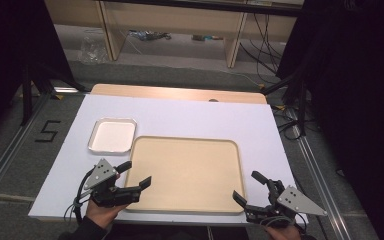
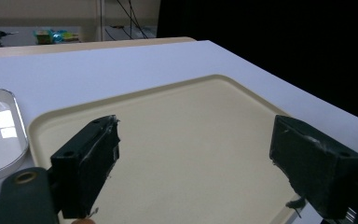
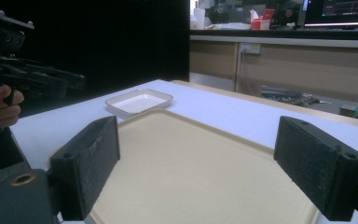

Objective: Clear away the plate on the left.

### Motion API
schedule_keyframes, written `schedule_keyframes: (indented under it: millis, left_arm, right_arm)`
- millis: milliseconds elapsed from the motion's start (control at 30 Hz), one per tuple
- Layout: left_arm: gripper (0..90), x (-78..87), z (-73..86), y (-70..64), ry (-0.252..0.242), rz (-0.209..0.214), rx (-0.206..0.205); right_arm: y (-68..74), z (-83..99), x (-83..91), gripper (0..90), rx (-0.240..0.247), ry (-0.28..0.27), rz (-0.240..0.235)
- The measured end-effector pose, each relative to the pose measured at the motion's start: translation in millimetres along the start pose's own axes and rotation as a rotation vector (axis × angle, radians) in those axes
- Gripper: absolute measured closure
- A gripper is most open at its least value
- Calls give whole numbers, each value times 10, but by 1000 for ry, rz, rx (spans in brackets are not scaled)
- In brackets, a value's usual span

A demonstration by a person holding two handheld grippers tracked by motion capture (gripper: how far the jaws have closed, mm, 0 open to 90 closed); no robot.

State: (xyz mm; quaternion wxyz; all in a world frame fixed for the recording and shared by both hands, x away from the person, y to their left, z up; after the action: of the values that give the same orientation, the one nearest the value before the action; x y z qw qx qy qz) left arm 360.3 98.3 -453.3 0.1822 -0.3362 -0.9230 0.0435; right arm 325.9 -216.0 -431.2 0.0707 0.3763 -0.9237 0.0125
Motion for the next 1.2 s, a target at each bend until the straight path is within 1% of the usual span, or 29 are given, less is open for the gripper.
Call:
schedule_keyframes:
  millis: [67,100,133,267,300,400,567,600,633,733,767,833,867,900,933,1000,1033,1067,1100,1133,1167,1200]
  left_arm:
    - [155,-4,-3,18,-2,-1,1]
    - [155,-5,0,44,2,-12,-2]
    - [155,-5,0,44,2,-12,-2]
    - [155,-7,-4,79,1,-18,5]
    - [155,-1,-6,102,3,-26,8]
    - [155,-2,-5,129,6,-34,11]
    - [155,3,-13,221,6,-55,25]
    - [155,3,-13,221,6,-55,25]
    - [155,7,-13,252,8,-62,24]
    - [155,9,-12,289,10,-69,24]
    - [155,12,-10,321,13,-80,29]
    - [155,9,-12,332,10,-80,33]
    - [155,13,-11,362,13,-88,33]
    - [155,12,-12,377,12,-91,35]
    - [155,13,-12,389,13,-94,37]
    - [155,12,-8,403,18,-94,35]
    - [155,6,-1,408,21,-87,37]
    - [154,-7,15,422,32,-87,35]
    - [155,-9,22,430,40,-89,33]
    - [154,-9,22,430,40,-89,33]
    - [154,-21,21,444,39,-92,39]
    - [154,-21,21,444,39,-92,39]
  right_arm:
    - [0,-1,2,151,1,-1,-1]
    - [0,0,1,152,0,0,0]
    - [0,0,1,152,0,0,0]
    - [-1,-3,1,151,4,-2,-1]
    - [-1,0,5,152,5,2,-1]
    - [-2,-2,0,151,3,-1,-1]
    - [1,0,1,151,0,0,0]
    - [1,0,1,151,0,0,0]
    - [0,0,0,151,0,0,0]
    - [1,0,1,151,0,0,0]
    - [1,0,1,151,0,0,0]
    - [1,0,0,152,0,0,0]
    - [4,0,1,152,-2,0,-1]
    - [29,12,3,152,-32,10,-8]
    - [1,0,1,151,-1,0,1]
    - [1,0,0,152,-1,0,0]
    - [3,1,-1,152,-1,0,-1]
    - [31,12,2,152,-31,11,-10]
    - [1,-1,0,152,1,-1,0]
    - [1,-1,0,152,1,-1,0]
    - [27,13,0,152,-29,10,-7]
    - [27,13,0,152,-29,10,-7]
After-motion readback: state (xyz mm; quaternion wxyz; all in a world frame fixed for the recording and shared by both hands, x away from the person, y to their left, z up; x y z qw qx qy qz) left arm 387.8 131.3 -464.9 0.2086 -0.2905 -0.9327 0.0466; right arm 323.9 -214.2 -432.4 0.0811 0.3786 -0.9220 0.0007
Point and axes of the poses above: each handheld gripper's, and its own axes: x roughly backward along the jaws, z roughly out of its underside, y roughly to its left, the point moved 9 cm from there along -x, roughly forward along the jaws
